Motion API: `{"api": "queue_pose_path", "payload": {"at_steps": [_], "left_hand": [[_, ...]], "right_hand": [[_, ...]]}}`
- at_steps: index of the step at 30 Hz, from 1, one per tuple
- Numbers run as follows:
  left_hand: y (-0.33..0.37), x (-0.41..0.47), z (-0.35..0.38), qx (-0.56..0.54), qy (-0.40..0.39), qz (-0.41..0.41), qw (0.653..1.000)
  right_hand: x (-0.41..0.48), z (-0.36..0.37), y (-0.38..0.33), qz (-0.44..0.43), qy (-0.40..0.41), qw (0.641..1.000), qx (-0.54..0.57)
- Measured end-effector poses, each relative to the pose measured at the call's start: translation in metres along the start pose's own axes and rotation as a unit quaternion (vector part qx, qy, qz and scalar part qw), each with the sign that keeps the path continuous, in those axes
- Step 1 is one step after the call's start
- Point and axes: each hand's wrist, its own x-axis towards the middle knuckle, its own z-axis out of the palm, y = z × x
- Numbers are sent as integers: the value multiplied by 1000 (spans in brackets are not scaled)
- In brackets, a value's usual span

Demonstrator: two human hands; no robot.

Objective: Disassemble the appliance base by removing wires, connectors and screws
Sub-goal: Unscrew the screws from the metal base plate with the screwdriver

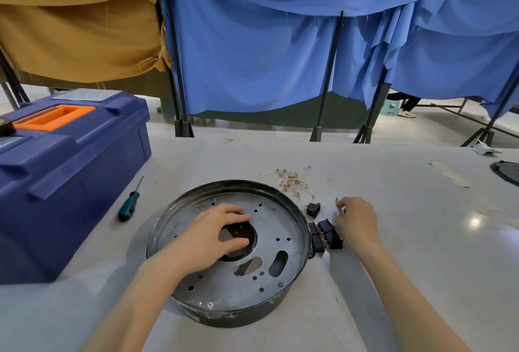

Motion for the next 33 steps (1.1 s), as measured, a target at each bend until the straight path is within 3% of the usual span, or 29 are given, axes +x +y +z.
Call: {"api": "queue_pose_path", "payload": {"at_steps": [6,9,17,22,29,33], "left_hand": [[-4,-2,-1,4,-24,1,1000],[-3,-2,-1,13,-31,6,999],[3,-10,-3,53,-54,18,997],[16,-15,-15,105,-63,20,992],[38,12,-29,167,-29,-15,985],[38,34,-25,48,19,0,999]], "right_hand": [[-3,-14,-2,4,31,986,162],[-2,-22,-10,-14,7,970,243],[-17,-63,-48,-57,-21,880,472],[-34,-78,-73,-93,-40,870,482],[-40,-83,-90,-114,-114,898,409],[-40,-83,-100,-133,-77,925,346]]}}
